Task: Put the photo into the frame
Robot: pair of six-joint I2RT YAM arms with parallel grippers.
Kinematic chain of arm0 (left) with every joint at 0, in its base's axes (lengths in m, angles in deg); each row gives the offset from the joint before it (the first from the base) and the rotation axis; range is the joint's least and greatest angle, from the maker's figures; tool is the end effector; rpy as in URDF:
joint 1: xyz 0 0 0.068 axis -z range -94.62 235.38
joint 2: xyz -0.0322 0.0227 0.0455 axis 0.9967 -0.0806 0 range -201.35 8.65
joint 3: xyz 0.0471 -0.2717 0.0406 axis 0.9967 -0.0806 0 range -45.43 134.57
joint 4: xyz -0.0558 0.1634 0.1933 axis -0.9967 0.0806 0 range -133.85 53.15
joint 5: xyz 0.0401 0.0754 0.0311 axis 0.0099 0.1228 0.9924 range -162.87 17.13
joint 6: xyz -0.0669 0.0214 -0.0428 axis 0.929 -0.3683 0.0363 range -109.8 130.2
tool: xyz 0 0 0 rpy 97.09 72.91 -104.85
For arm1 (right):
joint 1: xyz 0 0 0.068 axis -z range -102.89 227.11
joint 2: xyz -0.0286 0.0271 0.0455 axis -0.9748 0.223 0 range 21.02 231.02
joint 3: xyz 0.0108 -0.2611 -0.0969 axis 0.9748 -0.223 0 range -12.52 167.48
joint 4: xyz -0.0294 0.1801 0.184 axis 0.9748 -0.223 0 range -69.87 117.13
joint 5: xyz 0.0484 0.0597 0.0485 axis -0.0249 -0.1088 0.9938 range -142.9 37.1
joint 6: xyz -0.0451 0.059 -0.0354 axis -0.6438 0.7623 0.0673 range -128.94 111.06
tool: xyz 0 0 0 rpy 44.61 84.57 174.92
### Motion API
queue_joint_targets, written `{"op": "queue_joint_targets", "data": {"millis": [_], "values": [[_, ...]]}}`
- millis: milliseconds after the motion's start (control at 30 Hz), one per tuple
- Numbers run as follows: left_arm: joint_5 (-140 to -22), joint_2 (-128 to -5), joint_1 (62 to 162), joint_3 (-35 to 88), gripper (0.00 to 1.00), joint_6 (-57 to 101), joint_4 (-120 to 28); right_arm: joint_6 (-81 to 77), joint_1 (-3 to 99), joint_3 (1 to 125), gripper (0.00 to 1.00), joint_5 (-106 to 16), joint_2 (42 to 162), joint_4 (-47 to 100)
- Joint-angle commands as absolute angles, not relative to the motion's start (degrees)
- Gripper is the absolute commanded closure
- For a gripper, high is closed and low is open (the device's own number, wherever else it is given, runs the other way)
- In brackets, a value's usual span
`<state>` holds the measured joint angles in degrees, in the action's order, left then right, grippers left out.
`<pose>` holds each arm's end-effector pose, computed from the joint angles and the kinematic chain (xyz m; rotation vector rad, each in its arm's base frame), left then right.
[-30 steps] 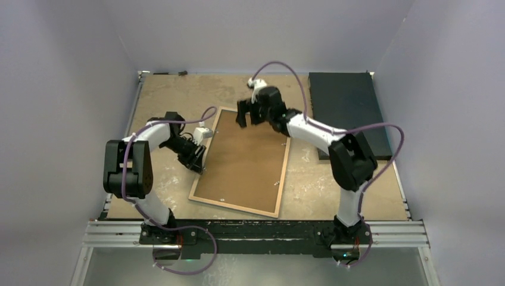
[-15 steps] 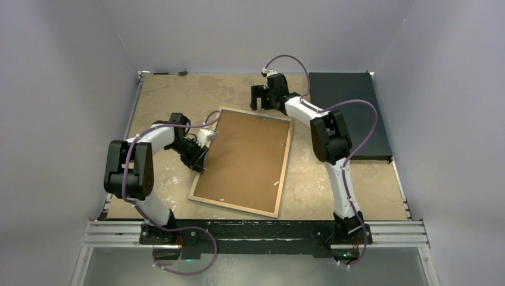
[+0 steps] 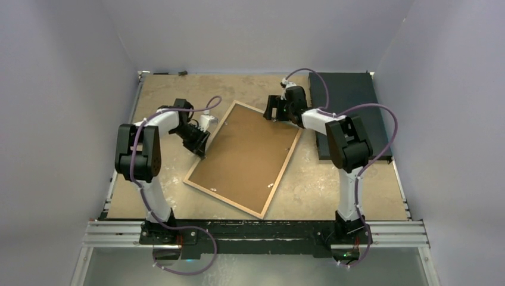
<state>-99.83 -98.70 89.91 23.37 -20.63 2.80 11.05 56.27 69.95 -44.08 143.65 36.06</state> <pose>0.3356 -0.0592 0.1298 0.9037 2.7395 -0.6459 0.4759 0.1931 0.1554 -0.1100 2.1618 0.5810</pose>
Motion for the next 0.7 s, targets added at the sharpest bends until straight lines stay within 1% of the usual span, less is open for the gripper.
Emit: {"op": "queue_joint_targets", "data": {"millis": [0,167,267,333,433,500,600,667], "values": [[-92.31,-106.6,89.97,30.3,0.88,-21.12,-9.31,19.16,55.09,58.14,0.11,-44.35,136.28,36.7],[-92.12,-111.22,90.27,37.76,0.89,-19.25,-9.11,26.13,51.26,43.02,0.11,-53.17,126.78,39.31],[-92.67,-112.33,90.43,41.37,0.89,-18.96,-7.68,29.63,48.46,37.3,0.09,-58.11,123.11,39.36],[-92.73,-111.74,90.31,43.38,0.87,-18.8,-6.56,31.18,47.03,35.76,0.09,-60.61,121.25,38.37],[-93.41,-108.82,89.77,45.45,0.8,-18.93,-4.03,32.7,45.36,35.57,0.06,-66.31,117.4,36.11],[-94.78,-106.0,88.81,46.4,0.74,-19.36,-1.41,33.53,45.25,36.79,0.05,-69.28,115.87,33.97],[-96.51,-101.49,85.92,46.78,0.64,-20.19,2.8,33.57,45.29,39.36,0.04,-73.31,113.99,32.2],[-97.35,-99.15,82.6,47.01,0.6,-21.33,5.98,33.07,45.22,40.77,0.03,-74.97,113.22,31.87]]}}
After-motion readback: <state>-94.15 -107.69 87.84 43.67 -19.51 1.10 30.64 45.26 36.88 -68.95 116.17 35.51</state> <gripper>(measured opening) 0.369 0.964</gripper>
